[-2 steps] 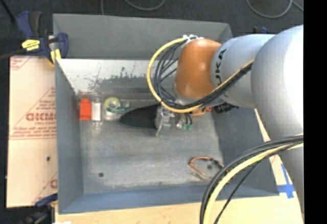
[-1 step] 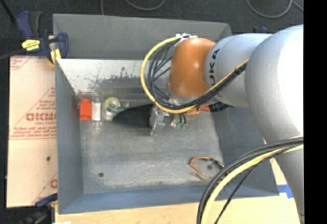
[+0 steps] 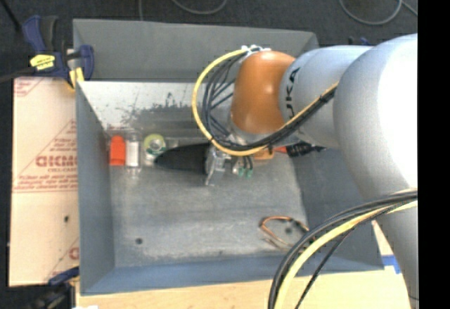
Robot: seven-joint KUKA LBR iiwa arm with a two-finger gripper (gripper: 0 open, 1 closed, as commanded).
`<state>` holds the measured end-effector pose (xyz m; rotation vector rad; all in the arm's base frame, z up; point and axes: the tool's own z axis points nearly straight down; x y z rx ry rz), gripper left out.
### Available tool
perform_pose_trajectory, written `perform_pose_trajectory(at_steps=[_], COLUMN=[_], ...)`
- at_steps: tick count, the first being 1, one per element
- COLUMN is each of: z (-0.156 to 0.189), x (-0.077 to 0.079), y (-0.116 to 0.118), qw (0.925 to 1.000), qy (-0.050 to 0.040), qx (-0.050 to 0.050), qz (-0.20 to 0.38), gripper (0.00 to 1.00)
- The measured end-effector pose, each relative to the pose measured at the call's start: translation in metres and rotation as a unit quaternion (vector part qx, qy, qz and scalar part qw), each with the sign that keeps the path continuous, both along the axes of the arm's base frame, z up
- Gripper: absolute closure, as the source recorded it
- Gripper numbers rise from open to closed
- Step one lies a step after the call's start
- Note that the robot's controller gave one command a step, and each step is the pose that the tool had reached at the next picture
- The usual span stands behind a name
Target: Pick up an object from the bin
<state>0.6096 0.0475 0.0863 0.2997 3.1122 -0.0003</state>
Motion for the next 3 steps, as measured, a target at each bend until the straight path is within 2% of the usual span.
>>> perform_pose_trajectory(at_steps=[1,2,3], z=[-0.0029,-0.0010,0.0065], x=[0.0001,-0.0004,-0.0055], y=[0.0036,0.0091,0.0133], qw=[0.9959,1.0000,0.9957], qy=[0.0003,0.0007,0.0006], qx=[0.002,-0.001,-0.002], qz=[-0.091,0.006,0.092], gripper=[1.00,1.00,1.00])
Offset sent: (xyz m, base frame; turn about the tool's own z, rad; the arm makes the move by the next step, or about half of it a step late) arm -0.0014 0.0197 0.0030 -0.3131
